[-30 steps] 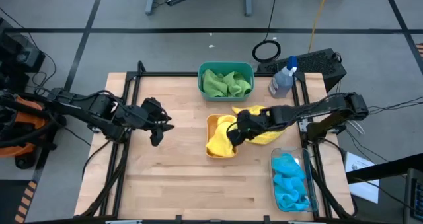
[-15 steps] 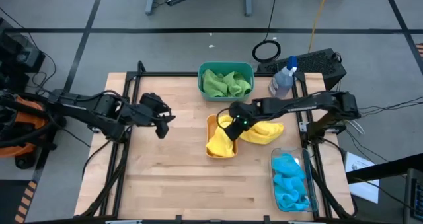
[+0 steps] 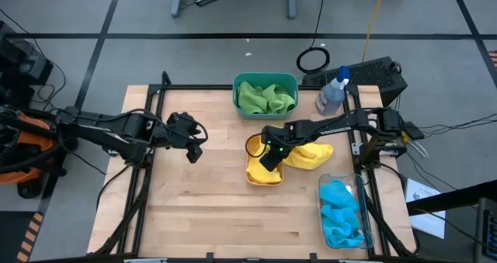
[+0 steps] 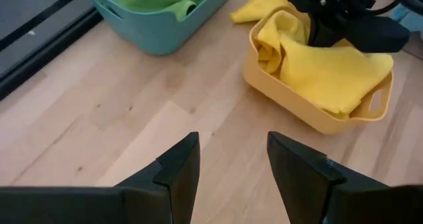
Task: Sort microfiber towel by color & place in baskets
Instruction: Put the left yellow microfiber towel into the yellow bin
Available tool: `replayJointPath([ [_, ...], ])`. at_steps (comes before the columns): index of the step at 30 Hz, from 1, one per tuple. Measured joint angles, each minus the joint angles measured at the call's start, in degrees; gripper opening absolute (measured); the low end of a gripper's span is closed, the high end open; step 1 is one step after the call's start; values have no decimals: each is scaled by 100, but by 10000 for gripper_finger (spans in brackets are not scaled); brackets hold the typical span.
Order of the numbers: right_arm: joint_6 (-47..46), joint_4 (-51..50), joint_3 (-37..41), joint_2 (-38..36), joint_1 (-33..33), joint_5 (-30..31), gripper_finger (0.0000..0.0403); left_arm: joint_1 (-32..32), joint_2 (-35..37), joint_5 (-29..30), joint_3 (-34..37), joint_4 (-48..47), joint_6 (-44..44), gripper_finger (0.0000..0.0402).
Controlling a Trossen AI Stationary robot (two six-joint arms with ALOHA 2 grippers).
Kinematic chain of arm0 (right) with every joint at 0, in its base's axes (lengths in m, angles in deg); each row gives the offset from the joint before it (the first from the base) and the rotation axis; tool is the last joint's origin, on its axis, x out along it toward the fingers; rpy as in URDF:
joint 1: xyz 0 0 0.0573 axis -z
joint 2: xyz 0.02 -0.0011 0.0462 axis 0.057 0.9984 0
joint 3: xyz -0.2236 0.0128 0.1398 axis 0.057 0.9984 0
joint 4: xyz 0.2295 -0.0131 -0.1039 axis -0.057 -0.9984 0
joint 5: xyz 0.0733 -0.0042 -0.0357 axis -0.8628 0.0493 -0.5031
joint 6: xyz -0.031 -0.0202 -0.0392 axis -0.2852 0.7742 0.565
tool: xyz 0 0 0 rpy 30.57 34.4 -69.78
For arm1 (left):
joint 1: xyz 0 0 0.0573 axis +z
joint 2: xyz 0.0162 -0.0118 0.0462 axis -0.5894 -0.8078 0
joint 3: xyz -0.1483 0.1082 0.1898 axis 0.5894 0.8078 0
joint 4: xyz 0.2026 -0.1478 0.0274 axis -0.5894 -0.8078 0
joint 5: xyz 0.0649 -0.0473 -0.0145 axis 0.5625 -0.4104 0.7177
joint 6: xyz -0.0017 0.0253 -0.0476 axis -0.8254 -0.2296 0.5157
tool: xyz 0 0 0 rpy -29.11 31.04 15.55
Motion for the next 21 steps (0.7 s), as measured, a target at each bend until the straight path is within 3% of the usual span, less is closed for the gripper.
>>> replayJointPath([
  [6, -343, -138, -248, -492, 0, -51, 1, 0, 2, -232, 0, 3, 3, 183],
  [12, -454, -1271, -985, -978, -9, 925, 1, -7, 4, -446, 0, 43, 152, 183],
  [17, -162, -2240, -1542, -883, 93, 1528, 0, -7, 4, -422, 0, 59, 153, 183],
  [21, -93, -2285, -1574, -636, 157, 1479, 0, -74, 7, -532, 0, 101, 477, 183],
])
